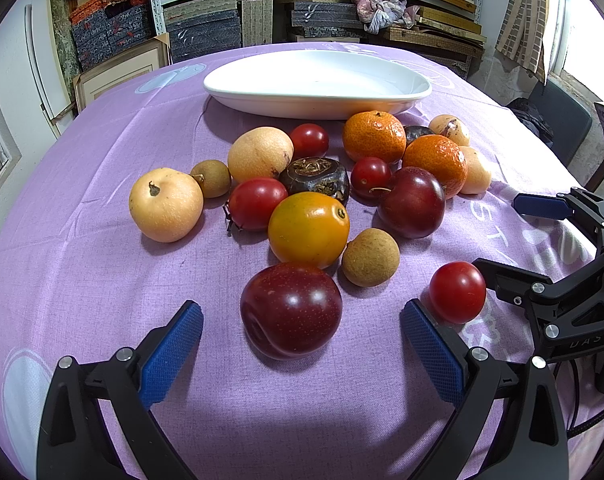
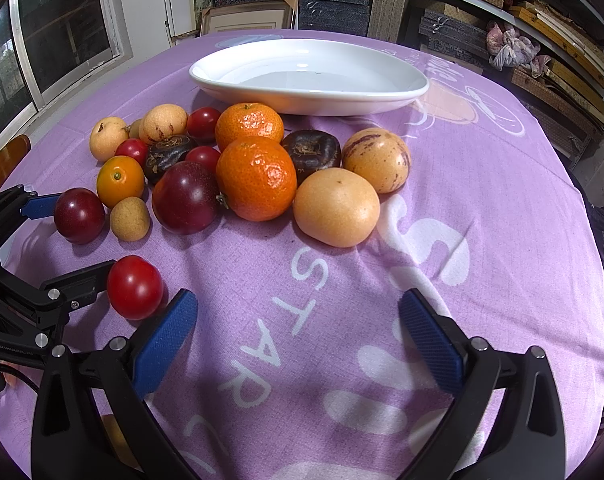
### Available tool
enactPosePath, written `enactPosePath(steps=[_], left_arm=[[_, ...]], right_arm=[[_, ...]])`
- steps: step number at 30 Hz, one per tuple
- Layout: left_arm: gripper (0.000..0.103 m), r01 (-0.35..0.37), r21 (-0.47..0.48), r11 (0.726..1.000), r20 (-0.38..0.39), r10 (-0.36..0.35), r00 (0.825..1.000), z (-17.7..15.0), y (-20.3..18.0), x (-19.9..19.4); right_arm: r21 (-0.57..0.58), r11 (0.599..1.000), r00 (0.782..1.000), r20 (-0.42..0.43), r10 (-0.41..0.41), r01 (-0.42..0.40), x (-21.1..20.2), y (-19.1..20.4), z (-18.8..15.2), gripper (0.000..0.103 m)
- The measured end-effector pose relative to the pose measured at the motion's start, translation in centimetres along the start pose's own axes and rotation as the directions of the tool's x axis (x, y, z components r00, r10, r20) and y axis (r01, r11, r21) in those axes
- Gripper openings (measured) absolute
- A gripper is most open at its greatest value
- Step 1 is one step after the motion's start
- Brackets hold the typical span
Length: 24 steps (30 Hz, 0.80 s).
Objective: Organize fruits
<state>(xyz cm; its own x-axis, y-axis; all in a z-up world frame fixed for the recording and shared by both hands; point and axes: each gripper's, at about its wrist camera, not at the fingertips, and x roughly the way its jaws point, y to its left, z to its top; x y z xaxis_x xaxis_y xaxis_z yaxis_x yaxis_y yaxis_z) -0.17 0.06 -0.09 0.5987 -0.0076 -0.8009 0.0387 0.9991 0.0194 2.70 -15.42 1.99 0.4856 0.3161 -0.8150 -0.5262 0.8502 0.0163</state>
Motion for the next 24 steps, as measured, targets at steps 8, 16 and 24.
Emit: enactPosePath(steps=[8,16,24], left_arm=[[0.100,0.000,0.000,1.000,0.000,0.000,1.000,0.0,0.0,0.0],[0.100,0.007,0.007,1.000,0.000,-0.007,1.000,0.0,-0.1,-0.1],[0.100,0.010,0.015,1.000,-0.012,-0.010,1.000,-1.2,2.7,-1.1]], right_arm=[[0.001,1.000,1.000,0.000,0.000,0.000,0.0,0.0,0.0,0.099],[0.000,1.000,1.000,0.000,0.000,0.000,0.0,0.0,0.0,0.099],[-0.071,0.996,0.999,-0.002,0.050,-0.050,-1.7,-0.1,-1.8,0.099]])
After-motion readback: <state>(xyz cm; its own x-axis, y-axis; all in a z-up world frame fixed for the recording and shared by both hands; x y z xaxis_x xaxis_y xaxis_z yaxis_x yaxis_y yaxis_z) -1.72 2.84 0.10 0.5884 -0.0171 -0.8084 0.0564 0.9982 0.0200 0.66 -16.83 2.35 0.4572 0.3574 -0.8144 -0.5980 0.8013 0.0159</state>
